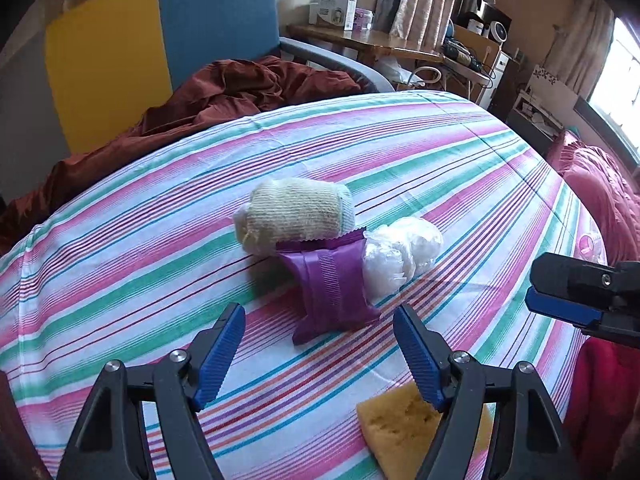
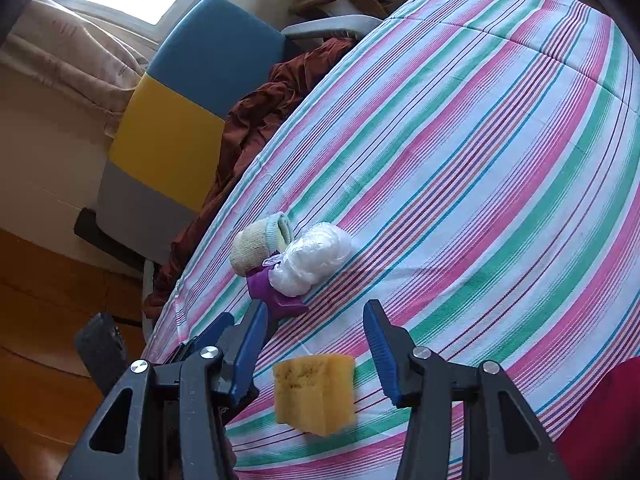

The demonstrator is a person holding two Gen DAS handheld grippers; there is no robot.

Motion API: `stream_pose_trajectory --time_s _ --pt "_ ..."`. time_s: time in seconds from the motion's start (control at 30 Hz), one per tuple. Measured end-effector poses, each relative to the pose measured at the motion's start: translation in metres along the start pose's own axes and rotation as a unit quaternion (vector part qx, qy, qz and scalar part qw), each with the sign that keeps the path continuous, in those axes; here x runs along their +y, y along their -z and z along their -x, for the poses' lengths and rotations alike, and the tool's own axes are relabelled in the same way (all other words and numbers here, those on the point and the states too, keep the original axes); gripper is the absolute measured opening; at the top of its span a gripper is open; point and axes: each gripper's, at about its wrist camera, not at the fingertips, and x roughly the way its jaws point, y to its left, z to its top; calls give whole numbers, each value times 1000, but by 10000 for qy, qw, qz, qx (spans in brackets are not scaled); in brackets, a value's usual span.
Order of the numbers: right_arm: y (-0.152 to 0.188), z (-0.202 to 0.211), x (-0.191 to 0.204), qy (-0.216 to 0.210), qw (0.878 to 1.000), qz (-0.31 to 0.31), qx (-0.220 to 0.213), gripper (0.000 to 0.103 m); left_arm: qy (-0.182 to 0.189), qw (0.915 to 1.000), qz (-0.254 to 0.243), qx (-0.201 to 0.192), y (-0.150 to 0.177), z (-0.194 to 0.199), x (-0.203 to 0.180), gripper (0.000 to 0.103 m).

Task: Organize objects
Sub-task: 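Grasp the purple snack packet with the left tool and lift it, then grasp the plastic-wrapped white bundle with the right tool while the left tool holds the packet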

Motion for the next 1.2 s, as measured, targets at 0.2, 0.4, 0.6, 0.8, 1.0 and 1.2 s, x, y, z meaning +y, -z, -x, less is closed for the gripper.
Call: stream_pose_trajectory --time_s 0.2,0.4,0.6,0.8,1.0,1.2 --pt "0 -3 1 29 9999 76 66 50 147 9997 144 118 -12 -28 12 61" --pt "0 -5 0 125 9998 114 73 50 346 9980 523 9 3 -14 30 36" --pt "-1 -6 1 243 9996 145 54 50 226 9972 717 -30 46 18 36 36" --pt "-1 -5 0 368 9992 137 -2 50 81 9964 800 -272 91 65 31 36" --pt "-1 -5 3 467 9986 242 -4 50 108 9964 831 -144 131 99 23 36" --pt "2 -8 7 611 9974 385 -16 50 -7 9965 824 169 157 96 20 36"
